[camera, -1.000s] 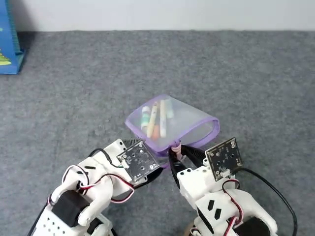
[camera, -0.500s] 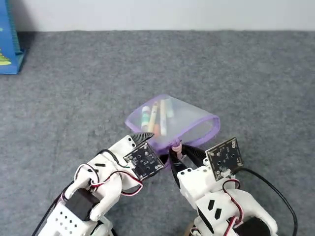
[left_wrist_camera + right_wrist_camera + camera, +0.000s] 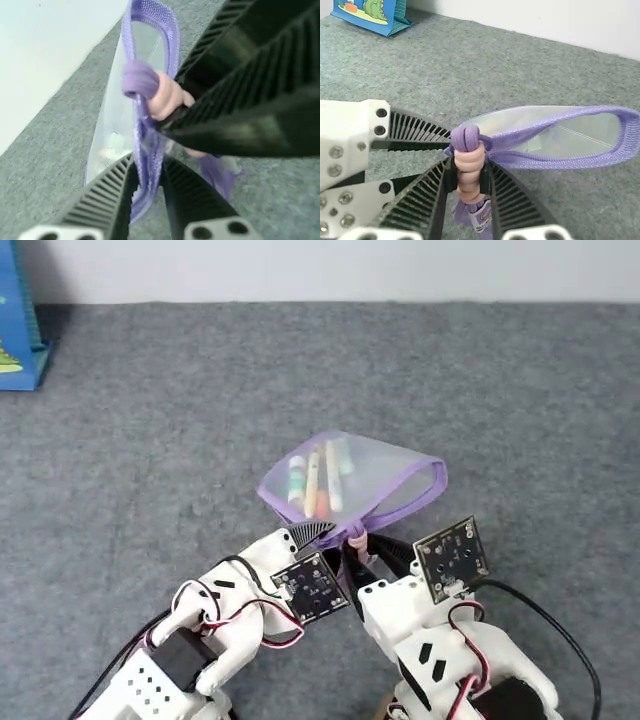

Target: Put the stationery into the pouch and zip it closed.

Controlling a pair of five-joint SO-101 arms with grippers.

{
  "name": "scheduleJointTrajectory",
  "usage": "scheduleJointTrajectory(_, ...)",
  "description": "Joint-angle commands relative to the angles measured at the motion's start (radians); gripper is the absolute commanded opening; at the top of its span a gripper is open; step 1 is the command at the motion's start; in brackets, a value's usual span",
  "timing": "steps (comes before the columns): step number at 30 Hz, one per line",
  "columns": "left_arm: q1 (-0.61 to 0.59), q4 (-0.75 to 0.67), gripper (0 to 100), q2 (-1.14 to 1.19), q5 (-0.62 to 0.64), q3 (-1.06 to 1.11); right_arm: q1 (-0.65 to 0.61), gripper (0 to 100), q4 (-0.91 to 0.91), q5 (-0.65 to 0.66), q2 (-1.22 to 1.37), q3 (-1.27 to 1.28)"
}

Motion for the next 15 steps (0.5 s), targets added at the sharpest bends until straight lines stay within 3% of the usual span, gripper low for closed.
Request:
scheduleJointTrajectory(1, 0.012, 0.049, 1, -0.006, 0.015, -0.03, 0.087, 0.8, -0.058, 0.011, 0.004, -0.008)
scheduleJointTrajectory(6, -0.061, 0.204, 1, -0.006, 0.015, -0.127, 0.243, 0.8, -0.12, 0.075, 0.012, 0.028)
scheduleJointTrajectory(15, -0.089, 0.238, 1, -0.006, 0.017, -0.151, 0.262, 0.8, -0.143, 0.077, 0.354, -0.086)
